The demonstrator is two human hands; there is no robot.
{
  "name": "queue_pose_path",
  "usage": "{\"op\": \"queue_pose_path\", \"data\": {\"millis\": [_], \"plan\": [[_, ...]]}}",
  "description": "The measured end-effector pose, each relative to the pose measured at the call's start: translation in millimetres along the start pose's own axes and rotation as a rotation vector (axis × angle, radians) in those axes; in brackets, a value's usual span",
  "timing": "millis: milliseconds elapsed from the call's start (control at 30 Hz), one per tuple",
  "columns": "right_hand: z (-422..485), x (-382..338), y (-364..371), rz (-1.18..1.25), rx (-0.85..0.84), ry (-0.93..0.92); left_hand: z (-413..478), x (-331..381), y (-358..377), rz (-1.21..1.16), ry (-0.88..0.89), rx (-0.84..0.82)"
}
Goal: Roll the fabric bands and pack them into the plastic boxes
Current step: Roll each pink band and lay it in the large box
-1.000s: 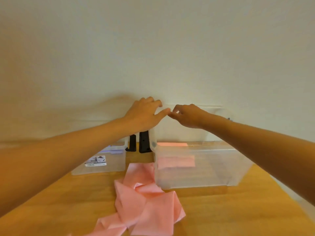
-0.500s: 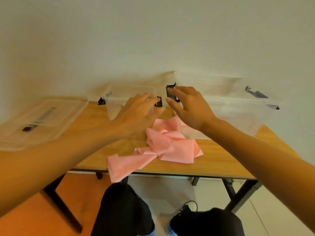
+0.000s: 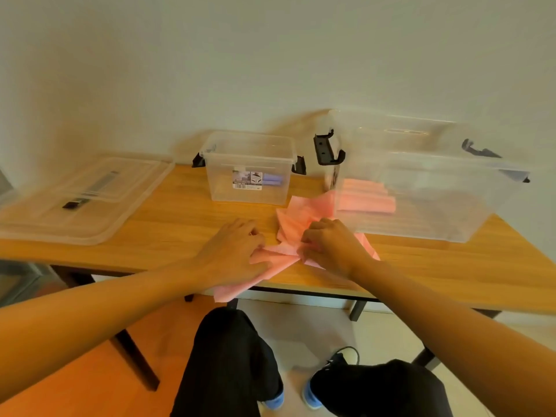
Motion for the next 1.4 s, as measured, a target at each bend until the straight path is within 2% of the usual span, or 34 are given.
{"op": "queue_pose_path", "data": {"millis": [200,367,600,733,833,967,1100,1200,1400], "plan": [[7,9,-34,0.289,0.184,0.195,17,-11,-13,-0.146,-0.058,0.049],[17,16,-91,0.288,0.416,0.229,25,-14,-51,-0.351,-0.168,0.156],[27,28,-162,0.211,0.449,0.361,47,-15,-116,-0.693,-0.303,0.246],[23,31,-186,0.279,0.516,0.403,59,-14,-154,-0.706,-0.284,0.276],[22,35,-200,0.337,0.521,0.415,65,-15,-174,-0.627,-0.244,0.289],[21,40,-223,0.447,0.629,0.47,64,-37,-185,-0.574,-0.366,0.396],[28,49,-243,0.416,0.565,0.582,69,-38,-179,-0.833,-0.434,0.249],[36,57,-251,0.549,0.465,0.651,83,-18,-184,-1.067,-0.443,0.193],[54,81,-303,0.738,0.534,0.587,136,14,-238,-1.316,-0.353,0.159]]}}
Point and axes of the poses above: each hand's wrist, its own z-axis towards the middle knuckle, its own y-axis out of the palm, x = y × z, the point moved 4 cm from there along z, towards the middle knuckle, and after that the axes turned 3 degrees about z, right-handed, at the moved point
